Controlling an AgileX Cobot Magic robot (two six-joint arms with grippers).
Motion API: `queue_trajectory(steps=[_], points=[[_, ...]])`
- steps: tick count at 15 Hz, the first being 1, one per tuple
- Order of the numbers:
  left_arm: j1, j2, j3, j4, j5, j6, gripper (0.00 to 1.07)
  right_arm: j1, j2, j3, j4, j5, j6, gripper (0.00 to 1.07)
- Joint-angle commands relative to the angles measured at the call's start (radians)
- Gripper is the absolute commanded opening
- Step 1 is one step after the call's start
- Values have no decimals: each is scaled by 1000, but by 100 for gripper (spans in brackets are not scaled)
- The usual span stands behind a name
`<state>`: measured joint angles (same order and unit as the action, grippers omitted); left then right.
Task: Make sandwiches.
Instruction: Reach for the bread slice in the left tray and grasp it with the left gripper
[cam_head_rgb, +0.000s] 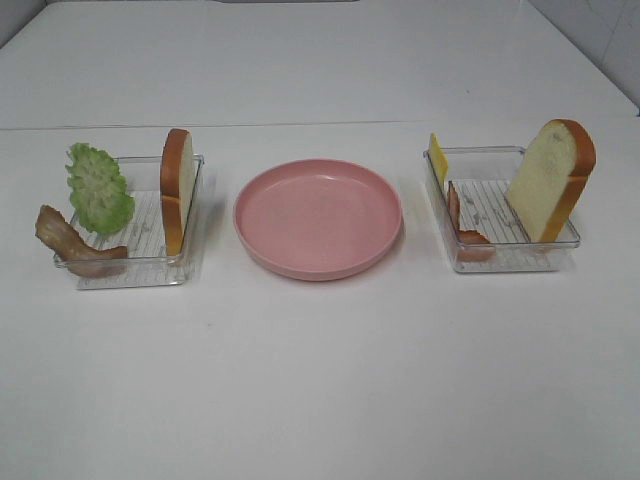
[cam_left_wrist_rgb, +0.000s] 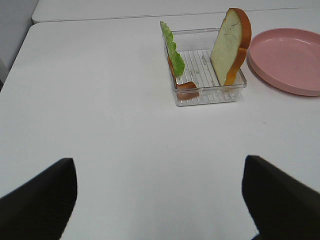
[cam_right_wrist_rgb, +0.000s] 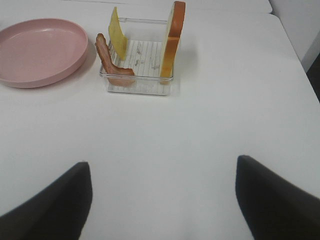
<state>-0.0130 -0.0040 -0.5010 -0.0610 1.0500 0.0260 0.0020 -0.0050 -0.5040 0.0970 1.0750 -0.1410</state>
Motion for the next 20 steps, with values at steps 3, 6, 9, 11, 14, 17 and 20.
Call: queue_trajectory(steps=[3,6,9,11,14,17,20], points=[[1,30,-26,-19,-49,-1,84,-8,-17,-1,-3,-11,-13,76],[1,138,-56,-24,-141,-1,82,-8,-17,-1,-3,-11,-13,76],[1,257,-56,-40,-233,-1,82,-8,-17,-1,-3,-11,-13,76],[1,467,-59,-60,-390,-1,80,-8,-17,-1,-3,-11,-13,76],[1,715,-144,-60,-417,0,80,-8,-17,-1,-3,-11,-13,76],[-2,898,-252,-70,-397,0,80,-8,-17,-1,-3,-11,-13,76],[-2,1152,-439,-107,-252,30,80,-8,-17,-1,-3,-11,-13,76]])
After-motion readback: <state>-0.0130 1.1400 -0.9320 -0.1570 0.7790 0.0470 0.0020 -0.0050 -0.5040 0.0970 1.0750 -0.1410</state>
